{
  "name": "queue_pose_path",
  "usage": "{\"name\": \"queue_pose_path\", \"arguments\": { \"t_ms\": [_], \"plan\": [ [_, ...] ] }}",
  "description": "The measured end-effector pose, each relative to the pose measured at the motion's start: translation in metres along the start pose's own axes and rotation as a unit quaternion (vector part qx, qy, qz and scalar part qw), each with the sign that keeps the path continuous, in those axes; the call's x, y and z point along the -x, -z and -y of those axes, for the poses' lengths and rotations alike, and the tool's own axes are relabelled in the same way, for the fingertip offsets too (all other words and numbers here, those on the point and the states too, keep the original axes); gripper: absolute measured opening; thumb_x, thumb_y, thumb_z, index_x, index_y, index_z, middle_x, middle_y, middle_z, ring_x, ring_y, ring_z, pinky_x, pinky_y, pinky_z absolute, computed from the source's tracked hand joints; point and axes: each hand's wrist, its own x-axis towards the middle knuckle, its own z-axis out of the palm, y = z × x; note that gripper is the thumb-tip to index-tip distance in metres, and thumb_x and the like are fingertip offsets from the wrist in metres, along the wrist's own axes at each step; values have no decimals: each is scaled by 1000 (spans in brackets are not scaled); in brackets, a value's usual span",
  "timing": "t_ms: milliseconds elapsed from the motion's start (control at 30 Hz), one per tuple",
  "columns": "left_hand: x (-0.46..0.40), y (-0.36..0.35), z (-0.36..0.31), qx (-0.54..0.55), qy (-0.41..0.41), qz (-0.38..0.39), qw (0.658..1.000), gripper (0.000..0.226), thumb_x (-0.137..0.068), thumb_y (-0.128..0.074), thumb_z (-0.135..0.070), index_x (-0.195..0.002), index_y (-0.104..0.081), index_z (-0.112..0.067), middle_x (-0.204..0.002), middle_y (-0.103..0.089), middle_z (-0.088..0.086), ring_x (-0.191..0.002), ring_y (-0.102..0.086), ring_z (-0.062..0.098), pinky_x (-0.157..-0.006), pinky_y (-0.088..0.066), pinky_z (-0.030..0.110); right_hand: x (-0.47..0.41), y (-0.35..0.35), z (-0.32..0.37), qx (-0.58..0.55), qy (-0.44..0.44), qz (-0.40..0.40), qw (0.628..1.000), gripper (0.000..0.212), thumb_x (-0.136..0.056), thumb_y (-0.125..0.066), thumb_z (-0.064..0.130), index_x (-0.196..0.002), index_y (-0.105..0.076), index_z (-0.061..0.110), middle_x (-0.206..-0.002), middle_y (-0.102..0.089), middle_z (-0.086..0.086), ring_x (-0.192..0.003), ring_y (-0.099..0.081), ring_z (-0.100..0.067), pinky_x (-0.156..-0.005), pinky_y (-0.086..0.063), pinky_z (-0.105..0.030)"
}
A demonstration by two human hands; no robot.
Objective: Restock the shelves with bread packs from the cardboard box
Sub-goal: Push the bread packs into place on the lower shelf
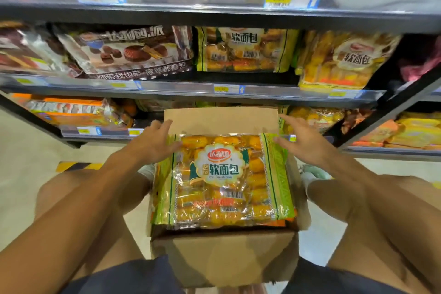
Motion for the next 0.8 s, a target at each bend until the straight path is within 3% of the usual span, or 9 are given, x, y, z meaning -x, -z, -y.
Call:
{"name": "queue_pose_path", "arguments": {
  "t_ms": [133, 200, 267, 367, 433, 567, 667, 733, 800],
  "plan": [
    [11, -13, 8, 64, 63, 85, 992, 64, -98, -46, -56, -151, -32, -22, -151, -43, 8, -132, -49, 31, -105, -41, 40, 10, -20, -7, -64, -111, 96, 987, 82, -96, -58, 46, -159, -13, 16, -157, -36, -11, -142, -38, -31, -106, -35, -36],
    [12, -18, 13, 122, 89, 122, 981, 56, -98, -44, -59, -143, -41, -27, -142, -54, 5, -115, -61, 30, -91, -52, 38, 10, -26, -11, -115, -131, 144, 974, 71, -92, -60, 52, -151, -29, 25, -144, -51, -2, -133, -50, -28, -103, -41, -34],
    [14, -20, 14, 176, 104, 153, 967, 53, -96, -44, -61, -137, -48, -27, -136, -58, 6, -111, -63, 30, -84, -57, 40, 11, -31, -18, -137, -139, 189, 962, 68, -83, -62, 67, -139, -42, 34, -140, -57, 1, -124, -58, -25, -99, -51, -45],
    [11, -22, 10, 219, 119, 181, 951, 53, -94, -46, -63, -132, -51, -26, -132, -59, 5, -113, -61, 28, -95, -55, 44, 2, -44, -42, -157, -140, 221, 952, 107, -53, -63, 90, -144, -39, 38, -137, -60, 4, -118, -62, -23, -81, -61, -45],
    [12, -24, 6, 235, 118, 188, 946, 47, -96, -48, -58, -131, -48, -26, -129, -58, 3, -111, -58, 25, -96, -51, 41, -1, -46, -40, -155, -138, 219, 953, 119, -45, -64, 94, -145, -37, 35, -137, -59, 4, -119, -61, -23, -79, -61, -42],
    [11, -25, 2, 258, 108, 191, 941, 45, -98, -53, -47, -135, -46, -22, -130, -58, 4, -117, -57, 25, -96, -49, 44, 5, -39, -18, -118, -156, 224, 955, 90, -71, -63, 75, -145, -38, 30, -140, -56, 1, -119, -60, -25, -79, -60, -40],
    [11, -24, 3, 258, 86, 186, 944, 36, -99, -53, -44, -129, -47, -25, -122, -63, 4, -97, -64, 19, -67, -60, 31, 5, -38, -9, -81, -137, 215, 964, 62, -87, -62, 61, -138, -51, 28, -132, -61, 2, -112, -61, -19, -77, -57, -32],
    [11, -24, 6, 248, 66, 174, 951, 34, -99, -54, -44, -127, -49, -25, -118, -65, 3, -92, -67, 16, -60, -61, 29, 2, -38, -7, -103, -122, 217, 963, 60, -83, -66, 62, -130, -60, 26, -125, -68, 3, -109, -66, -17, -89, -57, -38],
    [10, -25, 9, 240, 48, 152, 958, 35, -98, -55, -46, -126, -54, -25, -118, -69, 1, -99, -69, 18, -76, -62, 37, 4, -35, -4, -131, -99, 219, 962, 74, -66, -70, 73, -123, -66, 26, -117, -72, 5, -106, -69, -16, -97, -55, -42]
  ]
}}
